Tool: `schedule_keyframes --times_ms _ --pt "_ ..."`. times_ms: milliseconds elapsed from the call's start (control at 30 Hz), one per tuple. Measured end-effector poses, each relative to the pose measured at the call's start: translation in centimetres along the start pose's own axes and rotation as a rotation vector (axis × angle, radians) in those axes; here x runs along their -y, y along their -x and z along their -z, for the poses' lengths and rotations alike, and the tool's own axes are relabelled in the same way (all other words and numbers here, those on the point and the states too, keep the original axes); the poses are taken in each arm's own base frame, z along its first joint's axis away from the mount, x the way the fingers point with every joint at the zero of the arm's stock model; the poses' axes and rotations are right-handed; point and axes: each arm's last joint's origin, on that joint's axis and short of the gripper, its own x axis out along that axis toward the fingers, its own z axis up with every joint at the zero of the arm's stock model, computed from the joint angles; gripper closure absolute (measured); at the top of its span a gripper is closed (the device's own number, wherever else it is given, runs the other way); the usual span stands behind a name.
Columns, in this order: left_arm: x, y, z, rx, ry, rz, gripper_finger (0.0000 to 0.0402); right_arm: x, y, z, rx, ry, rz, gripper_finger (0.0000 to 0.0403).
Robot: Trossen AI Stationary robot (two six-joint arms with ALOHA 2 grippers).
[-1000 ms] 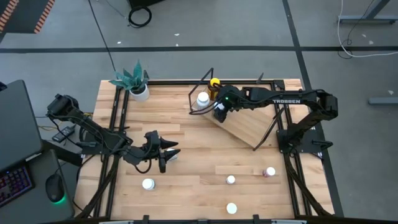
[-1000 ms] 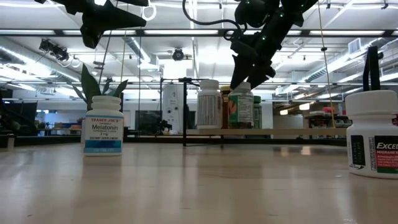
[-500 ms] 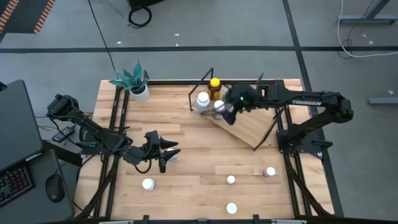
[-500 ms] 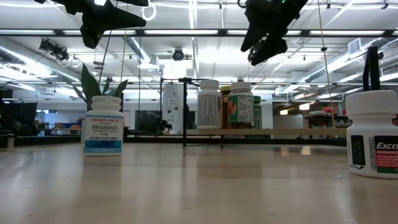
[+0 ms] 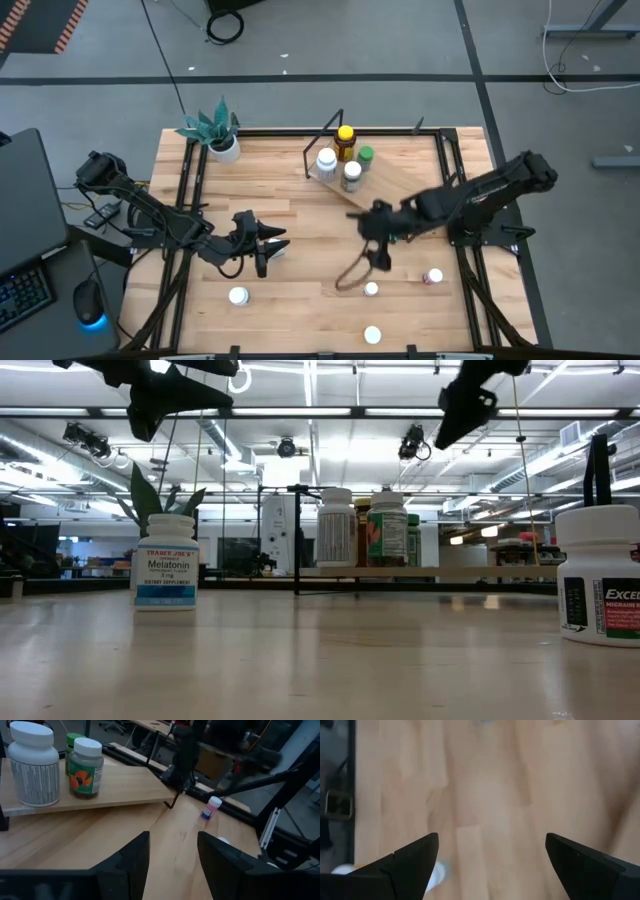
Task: Pick and place medicine bottles onto shelf by color
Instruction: Put the white and black pill bottle on the shelf
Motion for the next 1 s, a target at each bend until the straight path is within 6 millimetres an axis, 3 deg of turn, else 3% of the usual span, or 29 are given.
schedule_keyframes --times_ms 267,467,633,1000 --pt "-0.2 -1.2 -1.5 -0.053 -0.136 0.051 0.0230 -3.8 -3.1 2.4 -0.096 0.117 0.032 0.0028" --pt "0.0 -1.9 -3.9 -0.170 -0.201 -0.011 0.0230 -4.7 -5.5 3.3 -0.174 0.149 0.043 0.0028" --pt "0.1 -2.1 -5.3 -0.219 -0.233 -0.014 0.0230 -5.3 -6.0 4.1 -0.227 0.165 0.022 0.0028" --pt "-0.7 -3.1 -3.6 -0.194 -0.188 -0.169 0.0230 -7.1 -5.7 5.3 -0.198 0.223 0.032 0.0028"
